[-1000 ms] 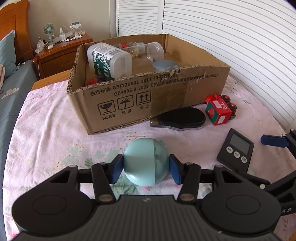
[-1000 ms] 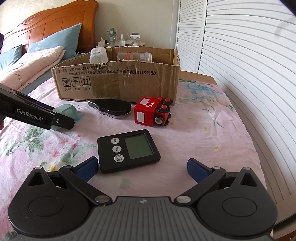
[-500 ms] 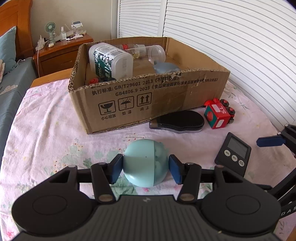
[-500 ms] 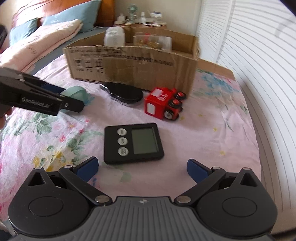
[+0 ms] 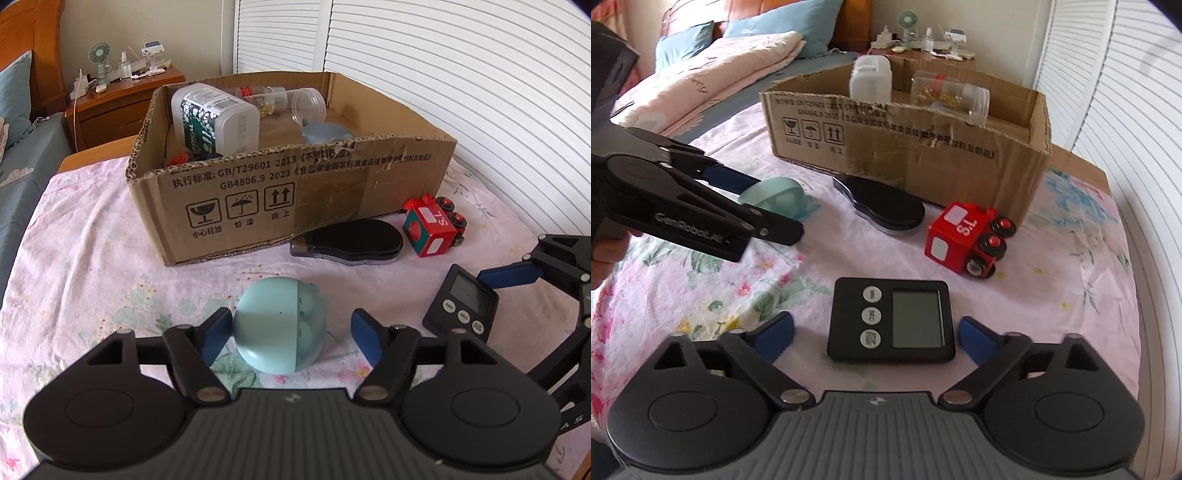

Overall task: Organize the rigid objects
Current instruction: 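Grasp black digital timer with right tool while left tool holds green case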

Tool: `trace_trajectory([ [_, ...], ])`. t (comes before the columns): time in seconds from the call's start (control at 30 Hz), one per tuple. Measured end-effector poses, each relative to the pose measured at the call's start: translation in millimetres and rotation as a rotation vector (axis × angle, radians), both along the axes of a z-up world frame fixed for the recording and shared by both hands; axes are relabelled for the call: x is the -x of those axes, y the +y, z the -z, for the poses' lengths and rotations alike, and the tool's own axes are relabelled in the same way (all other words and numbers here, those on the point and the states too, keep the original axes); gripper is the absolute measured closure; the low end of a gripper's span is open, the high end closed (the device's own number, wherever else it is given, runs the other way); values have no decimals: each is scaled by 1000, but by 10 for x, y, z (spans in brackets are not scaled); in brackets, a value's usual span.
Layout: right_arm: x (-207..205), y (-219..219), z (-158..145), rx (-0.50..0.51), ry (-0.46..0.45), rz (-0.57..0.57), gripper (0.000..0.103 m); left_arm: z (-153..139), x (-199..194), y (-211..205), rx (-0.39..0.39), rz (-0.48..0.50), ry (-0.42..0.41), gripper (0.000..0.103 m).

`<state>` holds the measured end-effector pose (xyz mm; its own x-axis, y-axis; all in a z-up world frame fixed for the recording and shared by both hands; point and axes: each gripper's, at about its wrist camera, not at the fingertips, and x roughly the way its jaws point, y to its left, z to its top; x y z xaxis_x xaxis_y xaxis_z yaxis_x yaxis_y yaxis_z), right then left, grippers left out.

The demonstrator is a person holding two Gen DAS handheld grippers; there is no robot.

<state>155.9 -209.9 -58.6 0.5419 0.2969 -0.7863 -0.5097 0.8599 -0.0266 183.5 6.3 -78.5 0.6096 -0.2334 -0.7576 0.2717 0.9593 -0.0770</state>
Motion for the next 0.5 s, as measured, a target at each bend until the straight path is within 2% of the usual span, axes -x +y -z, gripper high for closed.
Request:
trace_trajectory([
  [0.13, -36, -13, -23, 3, -5, 16, 23, 10, -22, -29, -15, -1, -7, 31],
  [0.2, -54, -19, -19, 1, -8, 20, 24, 12, -33, -41, -20, 0, -9, 31],
  [0.27, -63, -22, -23, -3, -8, 20, 29, 11, -41, -49, -22, -2, -9, 34],
  [0.37, -63, -4, -38, 20, -13, 22, 29, -9, -52, -56, -39, -1, -15, 51],
  [0.5, -41, -8, -63, 30, -9, 14, 29, -33, -80, -14, -20, 14, 10, 51],
])
